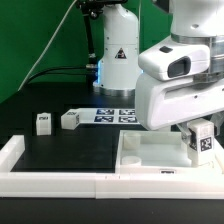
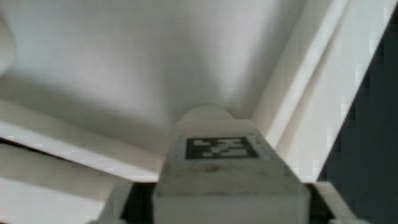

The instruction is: Assemble one leg

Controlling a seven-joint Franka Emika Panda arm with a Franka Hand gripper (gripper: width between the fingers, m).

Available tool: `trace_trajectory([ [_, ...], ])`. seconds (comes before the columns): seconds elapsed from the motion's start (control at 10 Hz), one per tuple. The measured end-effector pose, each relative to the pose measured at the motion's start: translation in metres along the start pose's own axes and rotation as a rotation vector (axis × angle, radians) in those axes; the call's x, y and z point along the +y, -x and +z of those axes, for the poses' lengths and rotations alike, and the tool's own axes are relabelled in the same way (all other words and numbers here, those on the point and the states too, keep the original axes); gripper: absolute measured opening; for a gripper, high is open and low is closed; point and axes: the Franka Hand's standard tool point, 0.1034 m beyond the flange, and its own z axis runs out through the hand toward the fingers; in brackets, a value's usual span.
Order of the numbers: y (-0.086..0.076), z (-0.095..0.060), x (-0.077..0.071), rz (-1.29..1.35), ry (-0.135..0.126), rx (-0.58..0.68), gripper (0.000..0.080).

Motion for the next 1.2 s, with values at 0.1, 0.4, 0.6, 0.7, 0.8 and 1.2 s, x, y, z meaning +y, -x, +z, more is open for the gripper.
trace_trajectory([
  [0.1, 0.0, 0.0, 0.0, 0.021, 0.0, 0.0, 0.0288],
  [0.4, 0.0, 0.002, -0.003, 0.482, -0.018, 0.001, 0.0288],
  [0.6, -0.002, 0.003, -0.007, 0.912, -0.027, 0.002, 0.029],
  [0.7, -0.003, 0.003, -0.008, 1.049, -0.025, 0.0, 0.029],
  [0.8, -0.004, 0.004, -0.011, 1.201, -0.023, -0.004, 0.029],
  [1.2, -0.006, 0.003, -0.013, 1.4, -0.036, -0.007, 0.0384],
])
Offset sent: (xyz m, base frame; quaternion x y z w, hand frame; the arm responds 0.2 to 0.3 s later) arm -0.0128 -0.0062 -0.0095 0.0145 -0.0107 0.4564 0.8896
